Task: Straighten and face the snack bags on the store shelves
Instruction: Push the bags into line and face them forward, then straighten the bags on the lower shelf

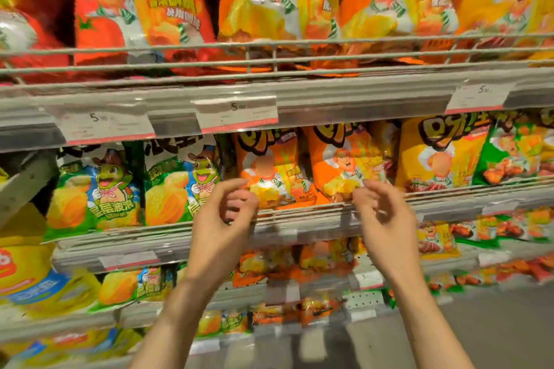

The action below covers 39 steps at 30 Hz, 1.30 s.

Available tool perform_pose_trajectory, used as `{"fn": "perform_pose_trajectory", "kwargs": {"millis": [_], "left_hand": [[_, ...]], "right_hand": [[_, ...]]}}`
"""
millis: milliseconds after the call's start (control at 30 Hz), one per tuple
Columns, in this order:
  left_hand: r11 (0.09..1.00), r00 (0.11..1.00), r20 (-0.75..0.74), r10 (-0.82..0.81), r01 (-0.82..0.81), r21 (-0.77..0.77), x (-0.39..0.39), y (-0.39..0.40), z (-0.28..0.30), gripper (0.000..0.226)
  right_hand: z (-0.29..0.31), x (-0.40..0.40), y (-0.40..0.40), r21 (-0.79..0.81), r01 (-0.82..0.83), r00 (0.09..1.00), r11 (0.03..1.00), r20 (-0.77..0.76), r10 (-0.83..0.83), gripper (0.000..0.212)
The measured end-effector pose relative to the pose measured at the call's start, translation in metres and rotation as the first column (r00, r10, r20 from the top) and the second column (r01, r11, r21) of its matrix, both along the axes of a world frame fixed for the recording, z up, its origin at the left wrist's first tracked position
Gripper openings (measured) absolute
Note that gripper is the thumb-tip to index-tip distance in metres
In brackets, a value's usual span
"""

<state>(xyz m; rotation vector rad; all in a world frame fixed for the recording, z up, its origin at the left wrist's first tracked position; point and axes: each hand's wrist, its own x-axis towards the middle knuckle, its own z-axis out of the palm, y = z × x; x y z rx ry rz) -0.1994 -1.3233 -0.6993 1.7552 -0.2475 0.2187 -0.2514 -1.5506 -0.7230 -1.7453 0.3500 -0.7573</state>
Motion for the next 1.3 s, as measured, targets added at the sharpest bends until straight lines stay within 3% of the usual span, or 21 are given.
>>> {"fn": "perform_pose_trajectory", "kwargs": {"millis": [67,167,267,333,400,500,600,733,967,1300], "left_hand": [[0.999,0.996,-0.092,-0.020,0.016,-0.041,-0.011,0.000,0.020,0.018],[0.999,0.985,-0.169,0.011,-0.004,0.042,-0.025,0.002,0.047,0.017],[0.997,0.951,-0.306,0.040,-0.019,0.072,-0.046,-0.004,0.093,0.017],[0.995,0.942,-0.333,0.028,0.005,0.099,-0.060,-0.010,0.129,0.012],[0.996,0.932,-0.363,0.003,0.032,0.088,-0.073,-0.015,0.164,0.007],[0.994,0.925,-0.379,-0.012,0.050,0.092,-0.086,-0.021,0.205,0.022],[0.993,0.924,-0.380,-0.030,0.070,0.091,-0.097,-0.029,0.235,0.006],[0.996,0.933,-0.355,-0.058,0.078,0.045,-0.095,-0.041,0.247,0.021],[0.997,0.904,-0.421,-0.076,0.064,-0.044,-0.079,-0.096,0.243,0.011],[0.998,0.929,-0.366,-0.046,0.057,0.018,-0.078,-0.233,0.247,0.011]], "right_hand": [[0.011,-0.007,-0.002,0.108,-0.037,0.996,0.993,-0.079,0.046,0.018],[0.037,-0.023,-0.005,0.029,-0.068,0.971,0.997,-0.229,0.073,0.017],[0.079,-0.047,-0.009,0.130,-0.049,0.956,0.990,-0.280,0.085,0.027],[0.111,-0.068,-0.014,0.172,-0.041,0.941,0.984,-0.324,0.096,0.032],[0.144,-0.087,-0.021,0.130,-0.059,0.920,0.990,-0.379,0.105,0.023],[0.191,-0.110,-0.033,0.112,-0.076,0.898,0.991,-0.423,0.117,0.009],[0.221,-0.126,-0.046,0.124,-0.066,0.888,0.990,-0.446,0.115,0.009],[0.246,-0.134,-0.065,0.111,-0.035,0.878,0.993,-0.471,0.084,0.007],[0.268,-0.125,-0.117,0.064,-0.005,0.891,0.998,-0.452,0.033,0.013],[0.267,-0.121,-0.248,0.097,-0.105,0.887,0.990,-0.441,0.138,0.019]]}}
